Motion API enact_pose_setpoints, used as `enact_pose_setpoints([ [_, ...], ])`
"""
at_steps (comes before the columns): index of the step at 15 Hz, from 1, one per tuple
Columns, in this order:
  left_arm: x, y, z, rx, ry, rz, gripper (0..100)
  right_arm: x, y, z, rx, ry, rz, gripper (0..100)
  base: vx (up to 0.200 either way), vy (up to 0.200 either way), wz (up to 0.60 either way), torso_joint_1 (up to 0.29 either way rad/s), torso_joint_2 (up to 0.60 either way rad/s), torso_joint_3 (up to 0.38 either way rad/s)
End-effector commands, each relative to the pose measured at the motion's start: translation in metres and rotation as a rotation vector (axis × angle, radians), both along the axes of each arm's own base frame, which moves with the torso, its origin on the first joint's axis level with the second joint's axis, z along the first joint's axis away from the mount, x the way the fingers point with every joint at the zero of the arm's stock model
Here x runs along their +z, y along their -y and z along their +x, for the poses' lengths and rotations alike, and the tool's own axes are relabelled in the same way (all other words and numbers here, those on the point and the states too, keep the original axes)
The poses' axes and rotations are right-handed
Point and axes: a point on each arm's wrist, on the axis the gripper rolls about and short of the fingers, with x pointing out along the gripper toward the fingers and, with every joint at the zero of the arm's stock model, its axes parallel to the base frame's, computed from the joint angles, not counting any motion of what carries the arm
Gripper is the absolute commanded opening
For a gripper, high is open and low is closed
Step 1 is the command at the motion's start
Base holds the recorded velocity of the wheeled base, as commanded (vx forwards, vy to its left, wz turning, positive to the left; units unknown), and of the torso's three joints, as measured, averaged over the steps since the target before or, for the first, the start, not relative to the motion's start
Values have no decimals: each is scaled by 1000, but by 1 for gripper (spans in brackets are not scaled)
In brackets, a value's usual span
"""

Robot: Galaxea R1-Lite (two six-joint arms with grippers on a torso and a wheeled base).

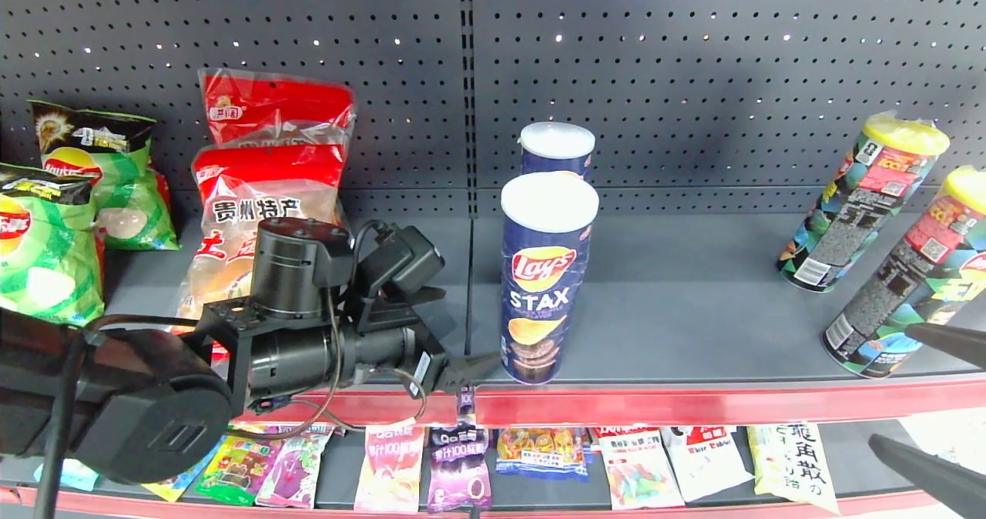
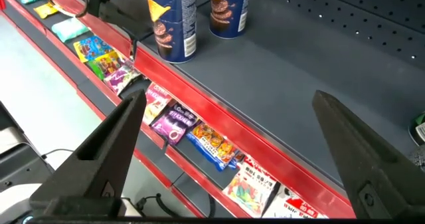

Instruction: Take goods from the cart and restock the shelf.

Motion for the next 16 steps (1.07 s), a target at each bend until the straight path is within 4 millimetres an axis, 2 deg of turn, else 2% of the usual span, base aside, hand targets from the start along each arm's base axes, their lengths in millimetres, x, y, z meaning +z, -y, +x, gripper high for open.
enact_pose_setpoints([
  [1, 0, 2, 2, -1, 2, -1, 100, 0, 0, 1, 1, -4, -2, 100, 0, 0, 0, 0, 0, 0],
  [16, 0, 10, 7, -14, 6, -5, 100, -1, 2, -4, -2, 0, 14, 100, 0, 0, 0, 0, 0, 0],
])
